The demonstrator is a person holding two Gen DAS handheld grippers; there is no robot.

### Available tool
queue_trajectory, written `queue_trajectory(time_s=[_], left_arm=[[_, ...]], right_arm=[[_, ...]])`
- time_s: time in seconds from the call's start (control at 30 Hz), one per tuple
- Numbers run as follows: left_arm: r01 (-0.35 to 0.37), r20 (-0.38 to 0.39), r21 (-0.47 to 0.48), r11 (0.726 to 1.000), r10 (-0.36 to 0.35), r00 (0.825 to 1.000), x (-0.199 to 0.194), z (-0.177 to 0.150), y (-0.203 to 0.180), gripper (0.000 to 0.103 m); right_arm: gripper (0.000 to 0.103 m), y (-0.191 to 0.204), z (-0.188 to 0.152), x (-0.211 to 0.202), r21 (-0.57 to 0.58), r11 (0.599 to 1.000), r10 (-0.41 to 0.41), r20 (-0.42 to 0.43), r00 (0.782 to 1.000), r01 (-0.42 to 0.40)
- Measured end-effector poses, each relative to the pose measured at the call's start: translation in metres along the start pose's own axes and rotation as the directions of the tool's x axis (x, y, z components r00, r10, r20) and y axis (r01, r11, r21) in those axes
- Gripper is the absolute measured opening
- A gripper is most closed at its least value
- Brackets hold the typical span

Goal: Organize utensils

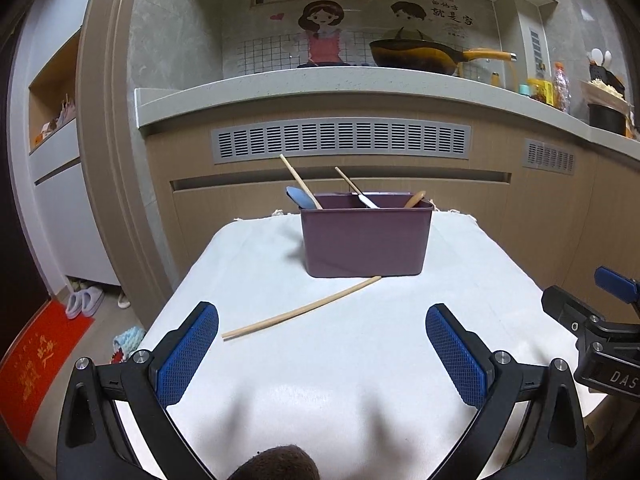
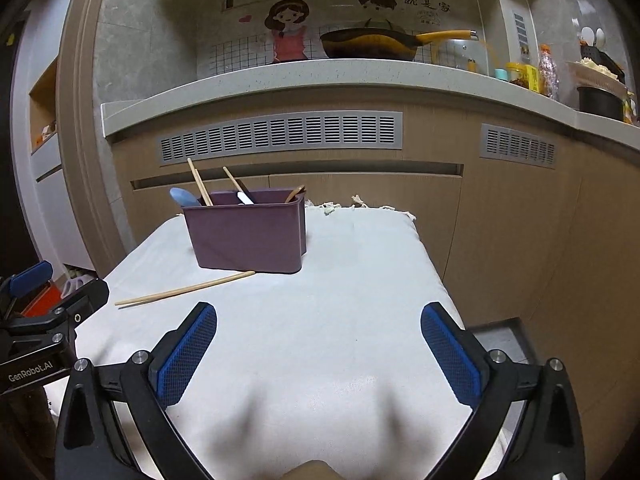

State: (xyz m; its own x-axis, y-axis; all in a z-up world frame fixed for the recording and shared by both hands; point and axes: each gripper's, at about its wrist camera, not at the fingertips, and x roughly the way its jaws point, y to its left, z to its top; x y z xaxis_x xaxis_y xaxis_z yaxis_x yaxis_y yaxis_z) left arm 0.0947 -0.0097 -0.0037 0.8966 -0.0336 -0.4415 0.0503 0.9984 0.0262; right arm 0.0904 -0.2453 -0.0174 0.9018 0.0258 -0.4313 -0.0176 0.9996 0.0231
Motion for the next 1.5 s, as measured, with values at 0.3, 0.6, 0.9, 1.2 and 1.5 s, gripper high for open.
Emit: queue_trajectory(time_s=[0.3, 0.6, 0.9, 1.2, 1.5], left_arm=[[0.017, -0.006, 0.002, 1.000, -0.017, 1.000, 0.0012, 0.0000, 0.0001, 0.103], [0.021, -0.009, 0.008, 1.000, -0.021, 1.000, 0.0008, -0.0009, -0.0027, 0.103], [0.022, -0.009, 0.005, 1.000, -0.022, 1.000, 0.0012, -0.0011, -0.0023, 0.103], [0.020, -0.010, 0.004, 1.000, -0.020, 1.000, 0.0003, -0.0016, -0.0035, 0.103], [0.021, -0.011, 0.003, 1.000, -0.021, 1.000, 0.0002, -0.0018, -0.0036, 0.103]], right_arm=[[0.102, 0.0008, -0.0004, 0.0003, -0.002, 1.000, 0.002, -0.001, 1.000, -0.002], [0.102, -0.0002, -0.0012, 0.0003, -0.009, 1.000, 0.009, -0.004, 1.000, -0.009], [0.102, 0.0019, -0.0021, -0.0002, -0.014, 1.000, 0.013, -0.004, 1.000, -0.013], [0.102, 0.0008, -0.0027, 0.0004, -0.013, 1.000, 0.016, -0.003, 1.000, -0.016], [0.102, 0.0009, -0.0036, 0.0006, -0.013, 1.000, 0.018, -0.005, 1.000, -0.019]])
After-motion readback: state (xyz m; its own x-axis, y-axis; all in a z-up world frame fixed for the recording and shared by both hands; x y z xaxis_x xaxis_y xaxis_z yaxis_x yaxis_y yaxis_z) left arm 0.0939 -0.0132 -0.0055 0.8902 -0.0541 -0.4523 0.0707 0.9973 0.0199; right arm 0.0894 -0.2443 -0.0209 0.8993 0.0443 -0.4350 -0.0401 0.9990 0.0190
